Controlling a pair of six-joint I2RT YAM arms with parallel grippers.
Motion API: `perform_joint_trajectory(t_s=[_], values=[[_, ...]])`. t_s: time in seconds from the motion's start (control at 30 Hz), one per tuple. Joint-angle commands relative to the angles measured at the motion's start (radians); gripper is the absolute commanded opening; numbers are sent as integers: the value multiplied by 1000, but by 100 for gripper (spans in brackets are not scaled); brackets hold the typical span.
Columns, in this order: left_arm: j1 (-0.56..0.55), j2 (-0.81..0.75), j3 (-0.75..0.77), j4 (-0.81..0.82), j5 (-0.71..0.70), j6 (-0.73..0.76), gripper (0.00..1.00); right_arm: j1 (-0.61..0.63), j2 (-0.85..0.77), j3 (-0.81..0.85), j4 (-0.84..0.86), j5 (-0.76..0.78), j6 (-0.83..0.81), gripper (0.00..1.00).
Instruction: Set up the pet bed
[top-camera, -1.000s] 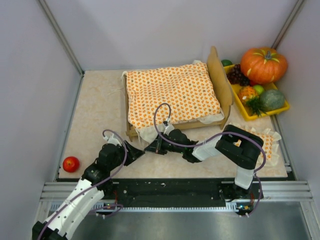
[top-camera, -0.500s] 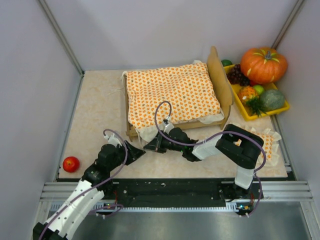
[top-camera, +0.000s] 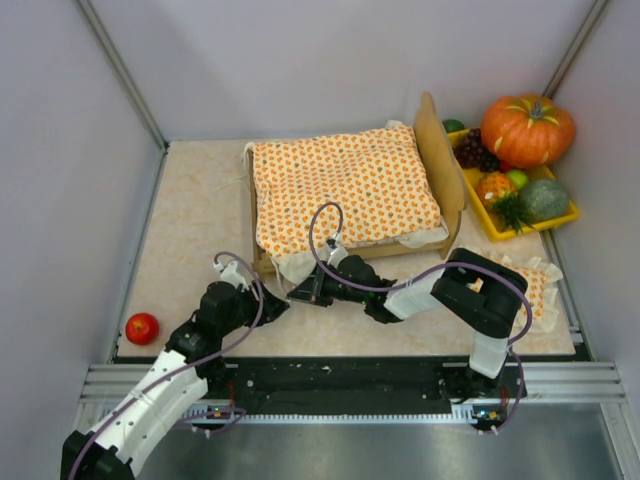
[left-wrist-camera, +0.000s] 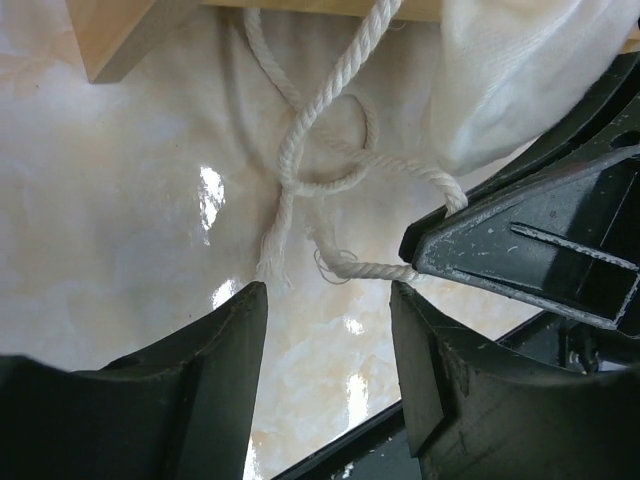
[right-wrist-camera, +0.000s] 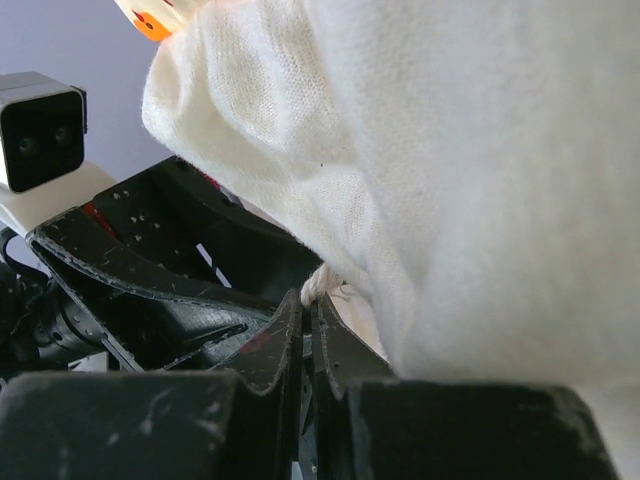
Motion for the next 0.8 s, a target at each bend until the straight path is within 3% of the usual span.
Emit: perform_joint_trajectory(t_s=[0.0, 0.53, 0.77], values=[[-4, 37, 49, 69, -20, 89, 56, -10, -40, 29, 17, -11, -17, 0], [-4, 55, 46, 141, 115, 248, 60, -9, -61, 46, -41, -1, -50, 0], [-4, 118, 42, 200, 174, 277, 56, -9, -64, 56, -46, -16, -54, 0]])
